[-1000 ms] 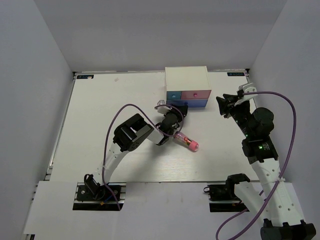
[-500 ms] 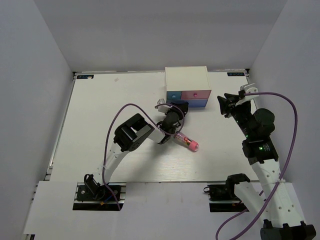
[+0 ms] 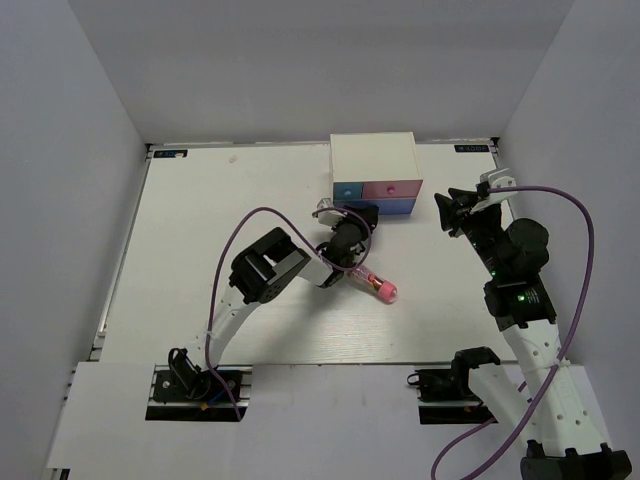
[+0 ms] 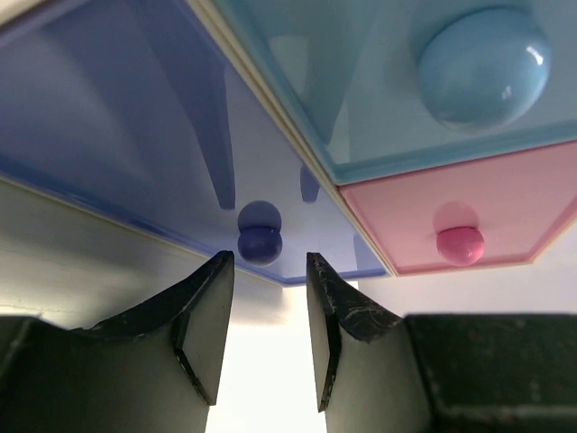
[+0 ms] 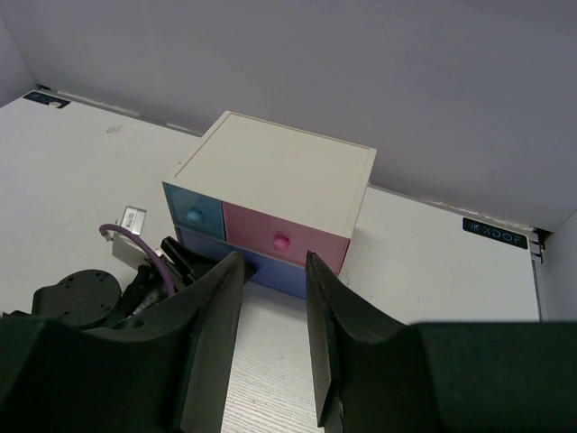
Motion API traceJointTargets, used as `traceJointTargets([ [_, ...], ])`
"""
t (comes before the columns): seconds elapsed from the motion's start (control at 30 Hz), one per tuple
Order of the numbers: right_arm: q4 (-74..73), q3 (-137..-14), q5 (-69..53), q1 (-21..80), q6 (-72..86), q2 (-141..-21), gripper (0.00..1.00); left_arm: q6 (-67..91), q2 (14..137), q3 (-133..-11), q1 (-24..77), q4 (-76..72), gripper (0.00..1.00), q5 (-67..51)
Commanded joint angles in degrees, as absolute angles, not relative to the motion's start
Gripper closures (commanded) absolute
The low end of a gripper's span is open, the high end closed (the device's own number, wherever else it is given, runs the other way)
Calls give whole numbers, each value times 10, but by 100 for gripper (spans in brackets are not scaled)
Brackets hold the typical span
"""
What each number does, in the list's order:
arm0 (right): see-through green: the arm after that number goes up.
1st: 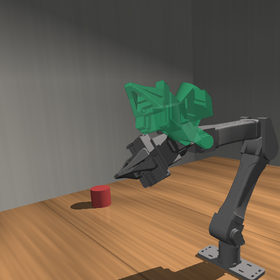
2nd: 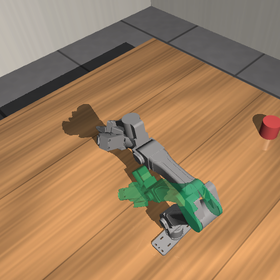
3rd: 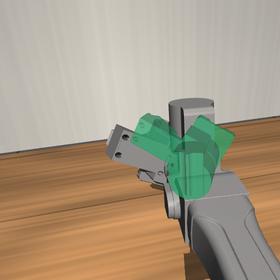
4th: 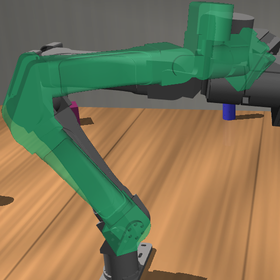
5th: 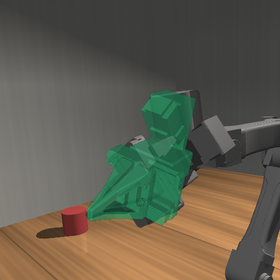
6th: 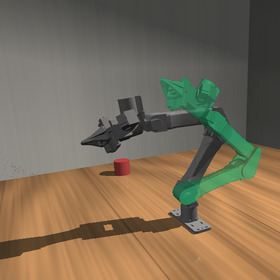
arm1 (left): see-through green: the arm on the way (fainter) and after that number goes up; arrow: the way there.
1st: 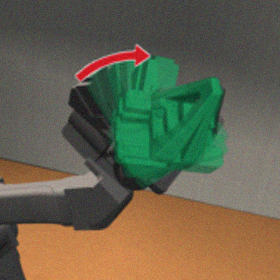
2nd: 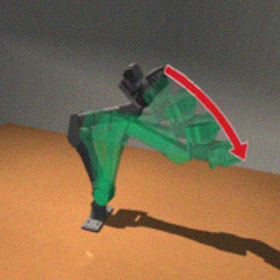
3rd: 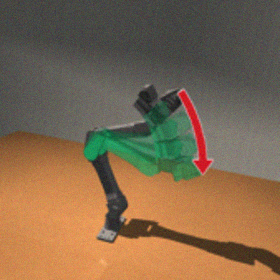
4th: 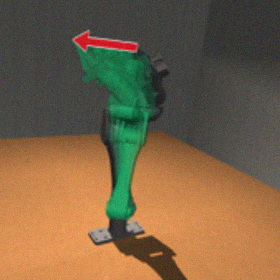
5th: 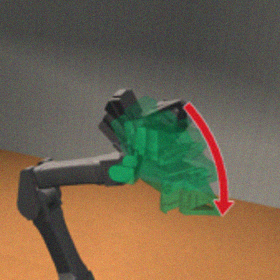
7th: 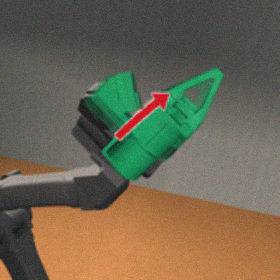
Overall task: Sort the stationery into containers
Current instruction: Open the drawer in the storage box.
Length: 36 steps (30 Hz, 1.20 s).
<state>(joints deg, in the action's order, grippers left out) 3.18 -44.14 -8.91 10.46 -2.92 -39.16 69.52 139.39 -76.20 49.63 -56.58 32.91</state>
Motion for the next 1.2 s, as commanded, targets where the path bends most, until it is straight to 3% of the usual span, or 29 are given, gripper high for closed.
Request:
traceJointTargets([
  [0.0, 61, -441, -78, 101, -22, -386, 60, 695, 1396, -788, 499, -552, 52, 344],
  [0.47, 62, -439, -76, 101, -23, -384, 60, 695, 1412, -805, 499, -535, 53, 360],
  [1.17, 65, -439, -77, 101, -22, -384, 60, 695, 1417, -810, 499, -535, 76, 366],
])
